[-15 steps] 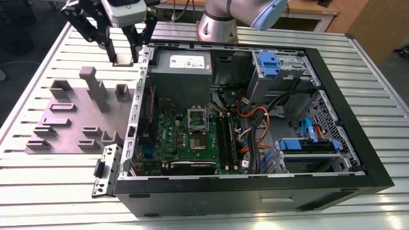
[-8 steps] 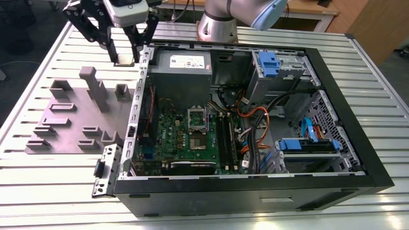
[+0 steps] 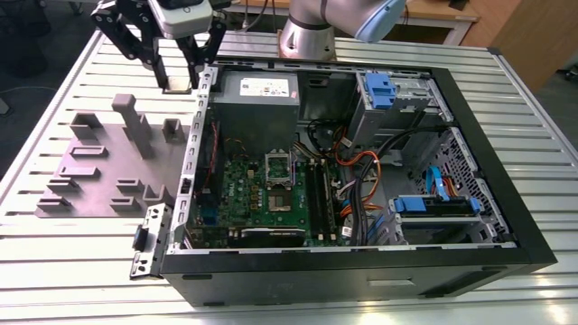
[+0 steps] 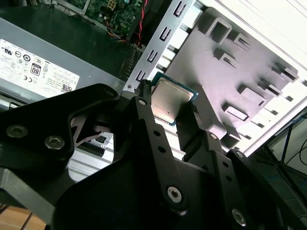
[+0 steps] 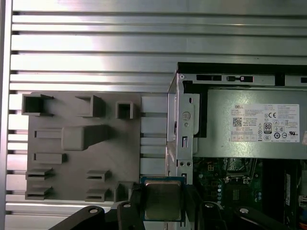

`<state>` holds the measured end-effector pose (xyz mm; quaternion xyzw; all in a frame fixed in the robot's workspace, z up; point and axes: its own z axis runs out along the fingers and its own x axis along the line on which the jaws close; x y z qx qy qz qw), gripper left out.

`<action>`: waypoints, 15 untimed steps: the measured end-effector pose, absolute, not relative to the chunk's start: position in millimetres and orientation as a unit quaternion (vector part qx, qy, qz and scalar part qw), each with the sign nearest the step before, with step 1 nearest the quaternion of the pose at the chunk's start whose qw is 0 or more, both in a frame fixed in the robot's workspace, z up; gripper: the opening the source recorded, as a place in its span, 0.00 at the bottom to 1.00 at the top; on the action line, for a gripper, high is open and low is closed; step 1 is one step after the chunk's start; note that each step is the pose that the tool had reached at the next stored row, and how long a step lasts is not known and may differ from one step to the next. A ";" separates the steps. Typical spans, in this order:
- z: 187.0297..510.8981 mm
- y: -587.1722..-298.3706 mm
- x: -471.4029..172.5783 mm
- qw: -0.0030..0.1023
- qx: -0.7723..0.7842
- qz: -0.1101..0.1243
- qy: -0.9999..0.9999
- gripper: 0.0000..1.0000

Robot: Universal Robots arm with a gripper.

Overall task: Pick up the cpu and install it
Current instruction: 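Pick up the cpu and move it towards the insertion slot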

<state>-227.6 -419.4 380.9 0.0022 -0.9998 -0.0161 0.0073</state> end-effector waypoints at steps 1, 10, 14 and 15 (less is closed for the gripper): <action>380.9 -419.4 -227.4 0.007 0.002 -0.016 -1.000 0.45; 380.9 -419.4 -225.8 0.007 0.002 -0.016 -1.000 0.45; 380.9 -419.4 -224.9 0.007 0.002 -0.016 -1.000 0.45; 380.9 -419.4 -224.7 0.007 0.002 -0.016 -1.000 0.45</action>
